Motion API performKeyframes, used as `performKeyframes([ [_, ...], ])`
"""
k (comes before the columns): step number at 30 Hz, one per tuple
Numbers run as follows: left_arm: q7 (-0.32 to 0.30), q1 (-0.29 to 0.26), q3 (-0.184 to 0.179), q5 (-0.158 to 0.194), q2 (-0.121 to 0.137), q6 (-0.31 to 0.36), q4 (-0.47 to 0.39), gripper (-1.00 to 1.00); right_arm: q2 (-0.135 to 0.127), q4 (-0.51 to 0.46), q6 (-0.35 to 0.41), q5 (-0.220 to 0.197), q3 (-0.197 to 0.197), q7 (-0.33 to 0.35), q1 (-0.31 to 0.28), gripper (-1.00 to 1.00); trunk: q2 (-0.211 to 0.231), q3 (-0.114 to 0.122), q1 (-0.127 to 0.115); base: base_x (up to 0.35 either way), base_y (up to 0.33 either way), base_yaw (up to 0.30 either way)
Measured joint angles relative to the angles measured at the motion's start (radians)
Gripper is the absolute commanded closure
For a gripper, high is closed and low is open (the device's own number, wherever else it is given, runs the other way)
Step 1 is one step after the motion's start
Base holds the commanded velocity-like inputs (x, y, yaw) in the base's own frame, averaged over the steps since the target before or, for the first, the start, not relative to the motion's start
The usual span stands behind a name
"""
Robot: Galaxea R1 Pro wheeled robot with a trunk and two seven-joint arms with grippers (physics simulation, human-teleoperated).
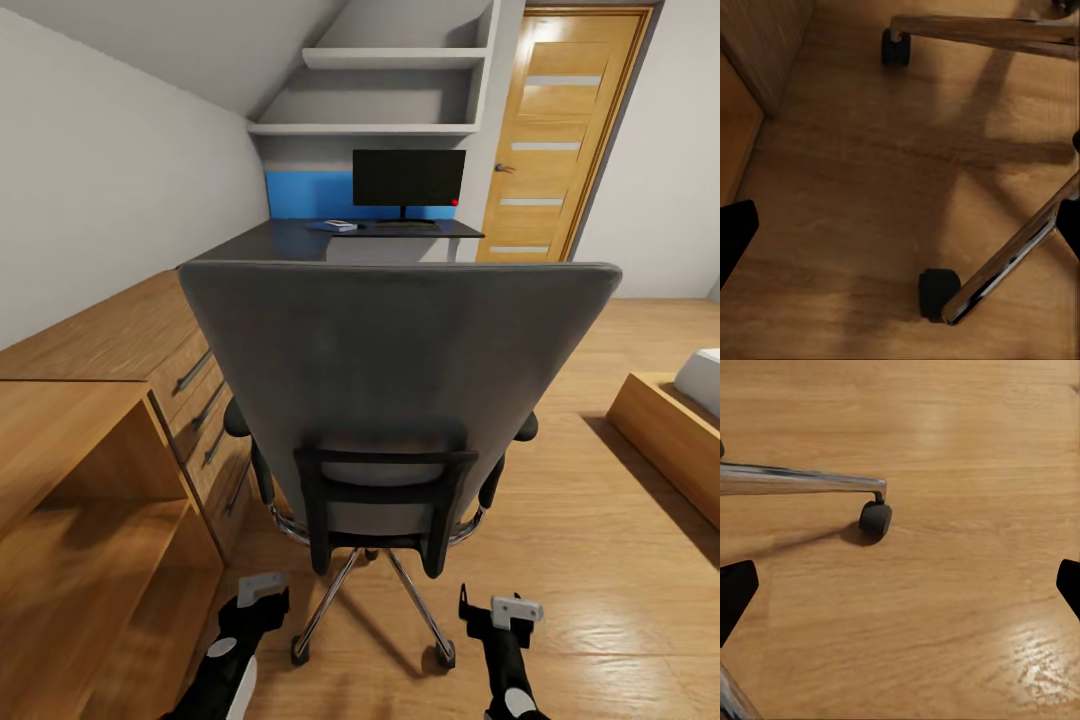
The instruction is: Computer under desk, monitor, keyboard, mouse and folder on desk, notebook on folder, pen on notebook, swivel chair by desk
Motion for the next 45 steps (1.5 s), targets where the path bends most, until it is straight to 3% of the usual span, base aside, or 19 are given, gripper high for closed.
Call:
performKeyframes([
  [5, 0.001, 0.000, -0.027, 0.001, 0.000, -0.070, -0.002, -1.00, -0.017, -0.054, 0.002, -0.001, -0.003, -0.001, 0.000, -1.00, 0.000, 0.000, 0.000, 0.000, 0.000, 0.000],
  [9, -0.001, 0.000, -0.037, 0.002, 0.000, -0.168, -0.008, -1.00, -0.045, -0.107, 0.005, -0.004, -0.005, -0.002, 0.000, -1.00, 0.000, 0.000, 0.000, 0.000, 0.000, 0.000],
  [15, -0.004, 0.000, -0.049, 0.001, 0.000, -0.269, -0.005, -1.00, -0.055, -0.132, 0.004, -0.005, -0.006, -0.003, -0.001, -1.00, 0.000, 0.000, 0.000, 0.000, 0.000, 0.000],
  [39, -0.007, 0.000, -0.054, 0.001, 0.007, -0.318, 0.038, -1.00, -0.061, -0.135, -0.042, -0.007, -0.022, -0.003, -0.002, -1.00, 0.000, 0.000, 0.000, 0.000, 0.000, 0.000],
  [43, -0.009, 0.000, -0.054, 0.000, 0.007, -0.356, 0.041, -1.00, -0.066, -0.137, -0.061, -0.008, -0.022, -0.004, -0.001, -1.00, 0.000, 0.000, 0.000, 0.000, 0.000, 0.000],
  [45, -0.011, 0.000, -0.054, -0.002, 0.008, -0.407, 0.043, -1.00, -0.070, -0.138, -0.086, -0.007, -0.020, -0.004, -0.001, -1.00, 0.000, 0.000, 0.000, 0.000, 0.000, 0.000],
])
